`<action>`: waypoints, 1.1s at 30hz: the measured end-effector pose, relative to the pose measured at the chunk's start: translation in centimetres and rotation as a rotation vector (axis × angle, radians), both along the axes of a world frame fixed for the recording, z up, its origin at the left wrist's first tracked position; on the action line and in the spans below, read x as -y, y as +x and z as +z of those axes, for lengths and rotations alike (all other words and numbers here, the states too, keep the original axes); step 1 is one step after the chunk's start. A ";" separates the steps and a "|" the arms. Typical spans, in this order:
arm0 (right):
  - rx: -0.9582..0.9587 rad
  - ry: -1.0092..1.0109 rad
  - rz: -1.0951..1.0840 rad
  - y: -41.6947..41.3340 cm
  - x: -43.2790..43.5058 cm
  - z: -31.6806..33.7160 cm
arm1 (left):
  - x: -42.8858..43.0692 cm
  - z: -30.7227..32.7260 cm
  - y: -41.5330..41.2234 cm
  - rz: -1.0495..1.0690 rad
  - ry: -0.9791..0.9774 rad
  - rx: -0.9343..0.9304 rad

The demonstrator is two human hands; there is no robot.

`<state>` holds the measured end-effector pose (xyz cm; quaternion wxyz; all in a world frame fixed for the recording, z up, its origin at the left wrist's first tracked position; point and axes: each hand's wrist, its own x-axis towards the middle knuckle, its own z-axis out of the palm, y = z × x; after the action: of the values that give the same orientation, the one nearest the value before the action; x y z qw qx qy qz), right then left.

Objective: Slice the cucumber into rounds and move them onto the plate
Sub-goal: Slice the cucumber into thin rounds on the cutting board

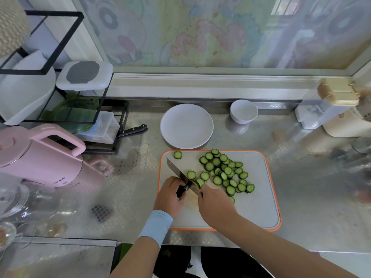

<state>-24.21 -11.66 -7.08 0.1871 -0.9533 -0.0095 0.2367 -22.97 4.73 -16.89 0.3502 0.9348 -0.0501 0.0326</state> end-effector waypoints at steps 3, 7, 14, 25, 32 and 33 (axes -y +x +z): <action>-0.026 -0.007 -0.026 -0.2 0.0 0.1 | 0.0 -0.1 0.0 0.009 -0.005 -0.016; -0.044 -0.029 -0.011 -0.1 -0.1 0.3 | 0.0 -0.3 0.0 0.017 -0.010 -0.021; -0.078 -0.077 0.054 0.9 -0.6 0.2 | 0.1 -0.3 0.0 0.017 -0.029 -0.012; -0.124 -0.007 -0.014 1.5 -1.5 -2.8 | 0.1 0.0 -0.2 0.023 -0.076 -0.029; -0.084 0.053 -0.051 0.9 -1.1 -3.4 | 0.1 0.0 -0.4 -0.006 -0.027 -0.005; -0.087 0.070 -0.055 1.1 -1.0 -3.4 | 0.1 0.0 -0.4 -0.008 -0.021 -0.002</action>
<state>-23.12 -10.64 -10.50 0.2268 -0.9349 0.0164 0.2724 -23.35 4.65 -16.84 0.3601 0.9309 -0.0533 0.0306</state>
